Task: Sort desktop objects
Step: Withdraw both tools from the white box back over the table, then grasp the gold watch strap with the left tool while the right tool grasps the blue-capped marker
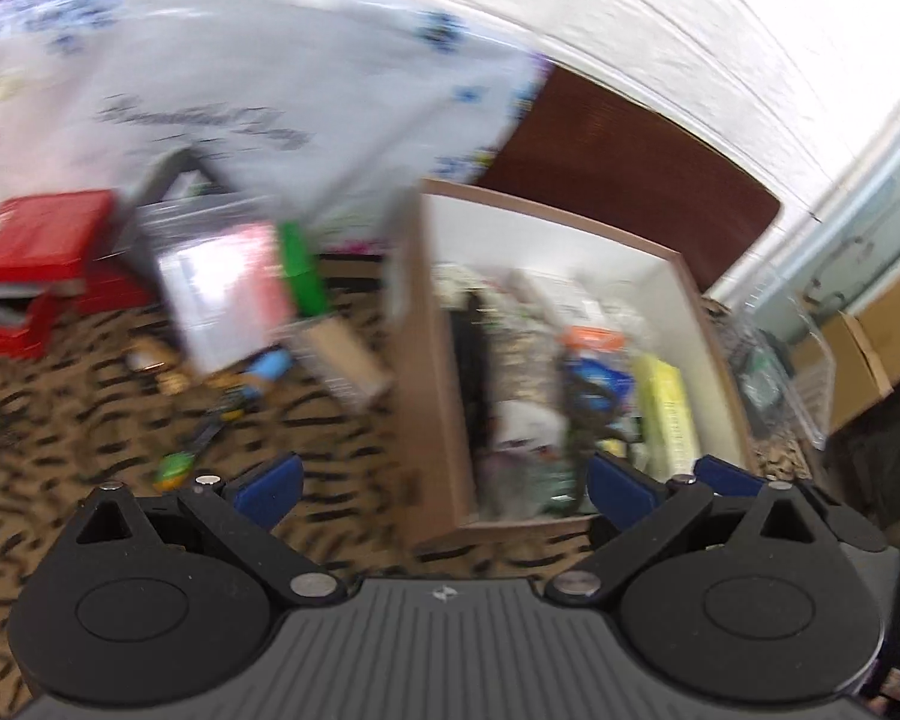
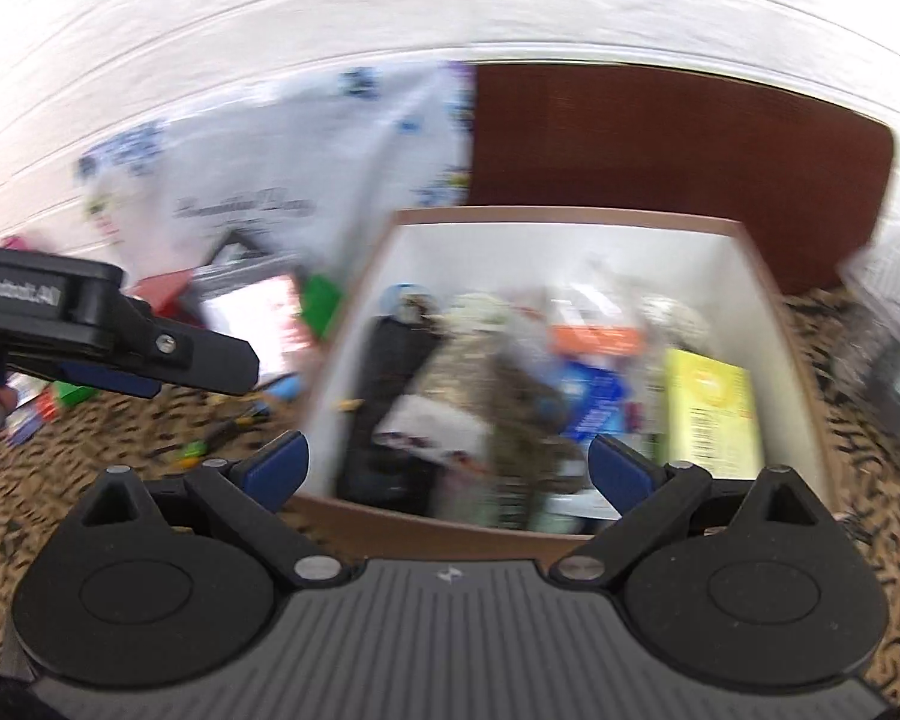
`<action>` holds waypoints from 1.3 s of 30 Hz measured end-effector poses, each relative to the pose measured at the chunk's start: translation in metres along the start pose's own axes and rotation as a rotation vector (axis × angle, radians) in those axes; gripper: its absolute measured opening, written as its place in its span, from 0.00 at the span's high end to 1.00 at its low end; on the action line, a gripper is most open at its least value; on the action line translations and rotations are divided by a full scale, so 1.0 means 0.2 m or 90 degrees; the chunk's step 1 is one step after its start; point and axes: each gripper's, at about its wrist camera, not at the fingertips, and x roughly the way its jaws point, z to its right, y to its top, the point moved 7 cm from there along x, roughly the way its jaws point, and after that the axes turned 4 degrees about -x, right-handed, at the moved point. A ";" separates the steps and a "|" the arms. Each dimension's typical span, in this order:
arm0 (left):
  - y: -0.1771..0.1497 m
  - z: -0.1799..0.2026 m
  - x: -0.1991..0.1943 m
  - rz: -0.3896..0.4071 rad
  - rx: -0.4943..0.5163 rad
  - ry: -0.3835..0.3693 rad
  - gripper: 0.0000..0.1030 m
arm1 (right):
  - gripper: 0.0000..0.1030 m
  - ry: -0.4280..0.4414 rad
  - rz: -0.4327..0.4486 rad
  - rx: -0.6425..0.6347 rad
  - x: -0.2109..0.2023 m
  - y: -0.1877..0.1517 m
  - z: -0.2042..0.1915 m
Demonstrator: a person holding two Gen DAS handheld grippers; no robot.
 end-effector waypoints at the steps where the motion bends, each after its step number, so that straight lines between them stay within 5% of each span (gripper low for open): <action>1: -0.01 -0.06 -0.02 0.000 -0.011 0.010 0.00 | 0.05 0.013 0.000 -0.011 0.00 0.00 -0.05; 10: -0.11 -0.52 -0.11 -0.019 -0.115 0.072 0.00 | 0.06 0.118 -0.007 -0.127 0.07 -0.01 -0.57; 18: -0.01 -0.68 -0.08 -0.016 -0.103 0.083 0.00 | 0.08 0.147 -0.029 -0.173 0.28 0.05 -0.83; 31: 0.24 -0.86 0.35 -0.047 -0.103 0.092 0.02 | 0.21 0.091 -0.115 -0.133 0.76 0.05 -0.82; 39: 0.33 -0.99 0.54 -0.044 -0.135 0.110 0.24 | 0.31 0.084 -0.153 -0.108 0.99 0.02 -0.80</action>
